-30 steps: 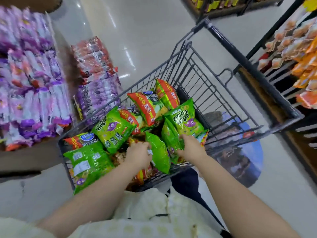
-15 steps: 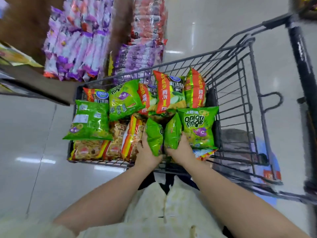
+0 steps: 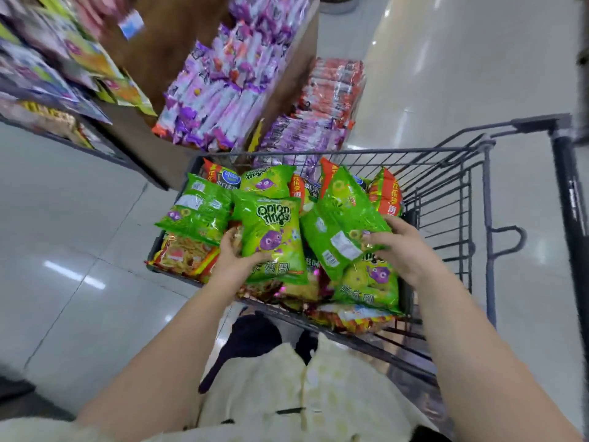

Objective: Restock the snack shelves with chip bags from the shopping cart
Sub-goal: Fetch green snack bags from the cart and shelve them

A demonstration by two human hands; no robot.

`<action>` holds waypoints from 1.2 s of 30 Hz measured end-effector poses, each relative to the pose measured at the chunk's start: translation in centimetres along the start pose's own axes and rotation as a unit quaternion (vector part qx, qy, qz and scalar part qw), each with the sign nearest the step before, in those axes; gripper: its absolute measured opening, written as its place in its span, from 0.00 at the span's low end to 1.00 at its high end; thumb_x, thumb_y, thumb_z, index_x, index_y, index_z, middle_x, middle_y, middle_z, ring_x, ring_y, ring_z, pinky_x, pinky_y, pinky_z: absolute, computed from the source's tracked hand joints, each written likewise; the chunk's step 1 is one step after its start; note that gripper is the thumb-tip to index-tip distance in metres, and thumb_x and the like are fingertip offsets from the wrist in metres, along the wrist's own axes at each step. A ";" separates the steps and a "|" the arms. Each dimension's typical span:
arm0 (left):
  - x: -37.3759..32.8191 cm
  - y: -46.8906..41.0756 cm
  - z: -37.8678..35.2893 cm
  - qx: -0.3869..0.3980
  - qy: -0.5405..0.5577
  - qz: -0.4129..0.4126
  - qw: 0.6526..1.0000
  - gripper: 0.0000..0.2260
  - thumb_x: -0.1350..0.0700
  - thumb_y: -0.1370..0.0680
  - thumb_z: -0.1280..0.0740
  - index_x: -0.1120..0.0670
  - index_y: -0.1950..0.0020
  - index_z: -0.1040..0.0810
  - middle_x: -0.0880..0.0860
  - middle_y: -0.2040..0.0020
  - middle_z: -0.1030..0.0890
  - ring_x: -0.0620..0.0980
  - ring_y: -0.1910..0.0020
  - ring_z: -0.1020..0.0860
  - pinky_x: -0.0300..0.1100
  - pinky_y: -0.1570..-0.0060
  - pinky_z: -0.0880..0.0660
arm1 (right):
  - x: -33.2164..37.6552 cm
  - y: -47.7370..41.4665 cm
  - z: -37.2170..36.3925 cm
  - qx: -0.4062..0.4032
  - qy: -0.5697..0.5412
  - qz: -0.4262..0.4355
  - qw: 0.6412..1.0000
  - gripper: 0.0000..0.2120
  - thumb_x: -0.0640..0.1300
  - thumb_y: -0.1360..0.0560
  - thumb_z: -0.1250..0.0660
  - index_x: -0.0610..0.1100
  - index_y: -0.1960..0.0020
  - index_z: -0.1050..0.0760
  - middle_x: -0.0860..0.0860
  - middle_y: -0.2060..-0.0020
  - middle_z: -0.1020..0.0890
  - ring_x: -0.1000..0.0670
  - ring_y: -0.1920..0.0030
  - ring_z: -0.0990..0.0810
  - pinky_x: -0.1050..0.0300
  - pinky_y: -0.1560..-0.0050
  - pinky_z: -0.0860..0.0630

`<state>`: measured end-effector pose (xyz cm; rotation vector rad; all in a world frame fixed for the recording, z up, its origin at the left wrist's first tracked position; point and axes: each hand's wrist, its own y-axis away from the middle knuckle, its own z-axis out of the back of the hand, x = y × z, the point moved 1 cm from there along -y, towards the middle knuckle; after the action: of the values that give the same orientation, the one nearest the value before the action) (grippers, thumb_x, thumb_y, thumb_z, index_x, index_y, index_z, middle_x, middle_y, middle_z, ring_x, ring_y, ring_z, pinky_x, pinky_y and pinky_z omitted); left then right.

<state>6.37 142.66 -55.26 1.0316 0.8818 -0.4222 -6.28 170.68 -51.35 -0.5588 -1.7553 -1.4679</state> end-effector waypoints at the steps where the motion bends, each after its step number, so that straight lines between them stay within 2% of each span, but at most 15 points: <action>1: -0.4 0.1 1.1 -0.015 0.033 0.015 0.999 0.43 0.60 0.29 0.23 0.47 0.21 0.45 0.57 0.25 0.36 0.55 0.26 0.36 0.48 0.38 0.34 | 0.7 0.1 -0.7 0.008 -0.013 0.028 0.999 0.30 0.37 0.37 0.22 0.46 0.37 0.25 0.41 0.38 0.22 0.43 0.44 0.19 0.45 0.43 0.24; 4: -0.8 0.7 4.8 -0.049 0.129 0.049 0.989 0.46 0.57 0.35 0.19 0.44 0.23 0.40 0.56 0.25 0.36 0.57 0.29 0.33 0.52 0.39 0.33 | 3.0 0.8 -3.4 0.000 -0.037 0.103 0.994 0.22 0.33 0.32 0.26 0.52 0.44 0.24 0.43 0.43 0.19 0.45 0.50 0.16 0.45 0.43 0.24; 5: -0.9 1.1 6.1 -0.049 0.158 0.056 0.985 0.49 0.53 0.42 0.17 0.42 0.25 0.37 0.54 0.25 0.34 0.58 0.31 0.30 0.57 0.37 0.30 | 3.7 0.9 -4.5 -0.007 -0.039 0.131 0.991 0.20 0.35 0.31 0.25 0.53 0.45 0.24 0.44 0.44 0.19 0.45 0.50 0.16 0.47 0.44 0.22; 7: -0.6 1.7 8.7 -0.042 0.200 0.075 0.976 0.51 0.51 0.48 0.14 0.42 0.28 0.33 0.52 0.29 0.28 0.59 0.36 0.24 0.63 0.44 0.24 | 5.2 1.5 -7.0 -0.022 0.028 0.221 0.975 0.19 0.39 0.32 0.23 0.57 0.47 0.22 0.47 0.42 0.19 0.47 0.46 0.18 0.55 0.48 0.21; 10: -0.5 3.0 11.6 -0.049 0.238 0.095 0.965 0.43 0.55 0.42 0.18 0.49 0.29 0.31 0.52 0.37 0.20 0.57 0.44 0.18 0.58 0.49 0.20 | 7.4 3.1 -12.6 0.025 0.141 0.376 0.916 0.25 0.30 0.33 0.26 0.58 0.49 0.24 0.56 0.48 0.19 0.61 0.46 0.22 0.68 0.46 0.28; 12: -0.4 3.8 13.1 -0.037 0.281 0.115 0.952 0.35 0.55 0.40 0.22 0.53 0.34 0.26 0.56 0.45 0.16 0.56 0.51 0.16 0.53 0.56 0.18 | 8.0 4.6 -17.1 0.111 0.176 0.427 0.880 0.26 0.25 0.34 0.30 0.52 0.46 0.23 0.59 0.47 0.20 0.68 0.44 0.24 0.72 0.42 0.32; 14: -0.5 4.4 15.3 -0.034 0.342 0.122 0.931 0.18 0.57 0.33 0.27 0.56 0.44 0.22 0.57 0.53 0.15 0.55 0.57 0.16 0.49 0.65 0.18 | 7.5 5.2 -21.5 0.185 0.225 0.478 0.828 0.28 0.25 0.38 0.35 0.50 0.44 0.22 0.58 0.42 0.20 0.59 0.35 0.26 0.64 0.33 0.34; 16: -0.3 4.8 18.1 -0.048 0.392 0.128 0.910 0.08 0.61 0.24 0.33 0.58 0.46 0.23 0.59 0.53 0.17 0.56 0.56 0.18 0.50 0.63 0.17 | 6.4 5.2 -25.2 0.225 0.251 0.504 0.795 0.31 0.26 0.39 0.37 0.53 0.44 0.22 0.58 0.39 0.21 0.52 0.30 0.29 0.52 0.28 0.37; 19: 0.7 5.2 23.4 -0.076 0.430 0.120 0.891 0.07 0.61 0.23 0.33 0.59 0.46 0.24 0.61 0.54 0.17 0.57 0.55 0.19 0.51 0.56 0.18 | 5.6 5.5 -31.0 0.243 0.232 0.501 0.798 0.32 0.26 0.39 0.38 0.55 0.44 0.22 0.59 0.38 0.22 0.53 0.30 0.29 0.48 0.28 0.36; 24: 3.9 6.0 34.1 -0.124 0.479 0.095 0.864 0.11 0.61 0.28 0.31 0.60 0.47 0.23 0.60 0.56 0.17 0.58 0.55 0.20 0.50 0.57 0.19 | 5.0 6.0 -41.9 0.266 0.238 0.530 0.769 0.34 0.19 0.41 0.39 0.50 0.46 0.20 0.50 0.37 0.23 0.53 0.32 0.29 0.69 0.37 0.34; 26: 5.2 6.2 39.0 -0.148 0.504 0.082 0.847 0.17 0.59 0.35 0.28 0.60 0.48 0.22 0.59 0.57 0.17 0.57 0.56 0.20 0.49 0.59 0.18 | 4.6 6.3 -46.8 0.293 0.229 0.530 0.762 0.32 0.22 0.40 0.40 0.50 0.47 0.20 0.49 0.37 0.22 0.53 0.33 0.28 0.68 0.37 0.32; 28: 6.4 6.4 43.8 -0.166 0.504 0.069 0.845 0.17 0.58 0.33 0.27 0.58 0.45 0.23 0.57 0.57 0.16 0.55 0.57 0.20 0.47 0.62 0.18 | 4.6 6.5 -51.7 0.310 0.199 0.514 0.775 0.26 0.27 0.38 0.39 0.50 0.48 0.20 0.50 0.40 0.20 0.54 0.35 0.25 0.64 0.36 0.30; 32: 9.3 6.6 53.7 -0.249 0.470 0.032 0.846 0.30 0.56 0.36 0.22 0.55 0.37 0.27 0.56 0.48 0.16 0.54 0.54 0.17 0.49 0.58 0.20 | 5.2 5.6 -60.7 0.351 0.107 0.365 0.856 0.27 0.21 0.32 0.35 0.52 0.48 0.20 0.57 0.52 0.16 0.57 0.51 0.20 0.62 0.50 0.23; 34: 10.5 6.6 57.7 -0.289 0.456 0.021 0.842 0.26 0.60 0.31 0.24 0.52 0.36 0.30 0.54 0.48 0.17 0.53 0.55 0.18 0.51 0.53 0.20 | 5.1 5.1 -64.7 0.402 0.025 0.253 0.880 0.25 0.23 0.30 0.36 0.52 0.48 0.21 0.56 0.56 0.16 0.55 0.55 0.19 0.61 0.56 0.21; 36: 11.6 6.0 60.9 -0.304 0.468 0.020 0.829 0.23 0.63 0.27 0.28 0.50 0.36 0.31 0.52 0.52 0.18 0.53 0.57 0.19 0.51 0.51 0.21 | 4.5 4.6 -68.7 0.441 -0.045 0.157 0.883 0.17 0.32 0.32 0.31 0.51 0.48 0.22 0.53 0.55 0.16 0.52 0.56 0.18 0.57 0.57 0.19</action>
<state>43.56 93.26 -47.47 0.6080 1.7237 0.4651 13.28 105.16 -42.02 -0.3839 -2.0472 -0.3269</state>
